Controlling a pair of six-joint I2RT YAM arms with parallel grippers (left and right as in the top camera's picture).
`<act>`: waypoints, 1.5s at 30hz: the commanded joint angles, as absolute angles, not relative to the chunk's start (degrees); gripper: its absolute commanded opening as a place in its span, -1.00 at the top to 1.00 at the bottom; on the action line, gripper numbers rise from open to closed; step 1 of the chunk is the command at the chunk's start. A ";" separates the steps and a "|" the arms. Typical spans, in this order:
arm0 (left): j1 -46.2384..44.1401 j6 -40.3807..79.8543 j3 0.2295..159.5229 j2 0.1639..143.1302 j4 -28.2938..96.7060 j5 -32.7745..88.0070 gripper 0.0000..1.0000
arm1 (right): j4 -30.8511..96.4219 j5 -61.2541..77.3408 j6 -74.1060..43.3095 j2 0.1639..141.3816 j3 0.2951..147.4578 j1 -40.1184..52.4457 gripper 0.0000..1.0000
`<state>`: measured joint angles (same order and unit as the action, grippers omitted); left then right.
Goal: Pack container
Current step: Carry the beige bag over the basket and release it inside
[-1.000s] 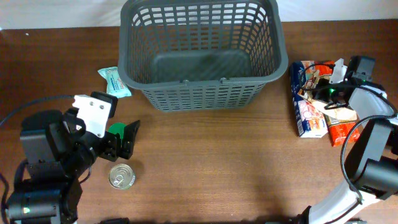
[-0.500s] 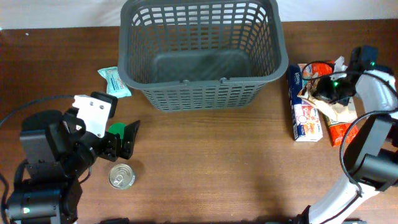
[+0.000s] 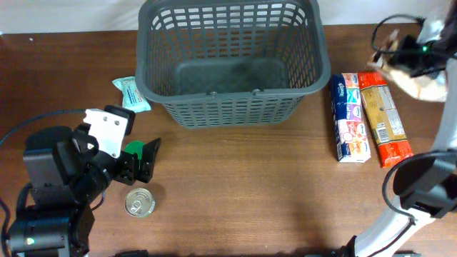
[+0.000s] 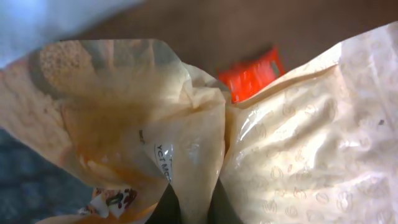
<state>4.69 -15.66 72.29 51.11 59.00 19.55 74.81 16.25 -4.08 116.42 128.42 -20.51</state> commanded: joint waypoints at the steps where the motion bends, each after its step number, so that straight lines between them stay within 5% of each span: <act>1: 5.04 -16.32 72.18 50.87 59.00 20.36 -0.98 | 76.38 17.87 -5.43 114.72 139.87 -19.14 0.92; 12: 5.04 -16.34 72.18 50.87 59.00 20.36 -0.98 | 77.49 21.08 1.83 114.67 164.07 -4.89 0.92; 27: 5.04 -16.32 72.18 50.87 59.00 20.36 -0.98 | 71.07 21.04 34.83 119.13 157.38 27.46 0.92; 36: 5.04 -16.34 72.18 50.87 58.98 20.36 -0.98 | 71.00 25.04 47.72 126.32 155.04 33.04 0.92; 45: 5.04 -16.34 72.18 50.87 59.00 20.36 -0.98 | 68.20 26.39 48.05 129.12 155.04 33.21 0.92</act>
